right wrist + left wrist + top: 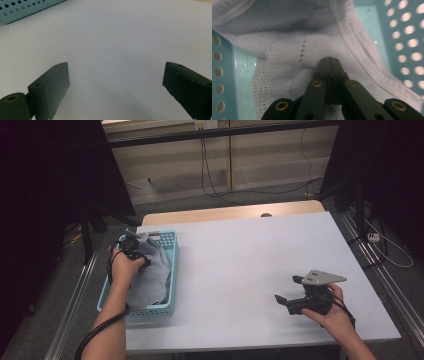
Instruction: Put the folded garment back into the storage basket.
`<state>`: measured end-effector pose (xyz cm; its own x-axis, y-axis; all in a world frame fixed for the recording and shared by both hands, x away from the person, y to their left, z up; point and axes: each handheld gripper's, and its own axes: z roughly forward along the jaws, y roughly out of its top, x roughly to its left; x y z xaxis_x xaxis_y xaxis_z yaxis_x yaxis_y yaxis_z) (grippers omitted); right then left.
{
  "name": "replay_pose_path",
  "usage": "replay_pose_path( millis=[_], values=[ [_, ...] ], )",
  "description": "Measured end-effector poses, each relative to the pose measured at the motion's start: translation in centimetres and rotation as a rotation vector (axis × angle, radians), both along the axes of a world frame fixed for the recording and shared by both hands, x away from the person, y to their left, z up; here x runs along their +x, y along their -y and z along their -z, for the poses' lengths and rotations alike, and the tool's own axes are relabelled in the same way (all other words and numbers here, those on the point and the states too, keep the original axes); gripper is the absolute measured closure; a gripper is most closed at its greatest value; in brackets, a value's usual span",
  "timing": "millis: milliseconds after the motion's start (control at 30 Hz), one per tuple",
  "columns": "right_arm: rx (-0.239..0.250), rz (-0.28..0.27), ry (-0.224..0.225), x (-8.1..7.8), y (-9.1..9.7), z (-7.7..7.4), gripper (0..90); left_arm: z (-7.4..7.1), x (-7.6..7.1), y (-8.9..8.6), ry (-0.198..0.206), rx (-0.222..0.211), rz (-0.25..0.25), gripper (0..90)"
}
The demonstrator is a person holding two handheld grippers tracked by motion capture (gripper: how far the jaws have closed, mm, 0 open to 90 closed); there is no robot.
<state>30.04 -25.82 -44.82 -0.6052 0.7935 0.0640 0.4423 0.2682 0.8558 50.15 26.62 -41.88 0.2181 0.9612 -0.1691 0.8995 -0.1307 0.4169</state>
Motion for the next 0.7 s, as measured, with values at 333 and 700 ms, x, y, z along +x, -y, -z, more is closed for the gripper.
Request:
replay_pose_path(
  millis=[333,700],
  values=[
    [-0.004,-0.005,0.0,0.0,-0.1,0.0,7.3,-1.5,0.0,0.1,0.008,-0.02,0.006,90.0],
    [0.002,0.006,0.006,0.0,0.2,-0.2,7.2,-4.4,-1.0,0.8,0.058,-0.081,0.044,72.2]
  ],
)
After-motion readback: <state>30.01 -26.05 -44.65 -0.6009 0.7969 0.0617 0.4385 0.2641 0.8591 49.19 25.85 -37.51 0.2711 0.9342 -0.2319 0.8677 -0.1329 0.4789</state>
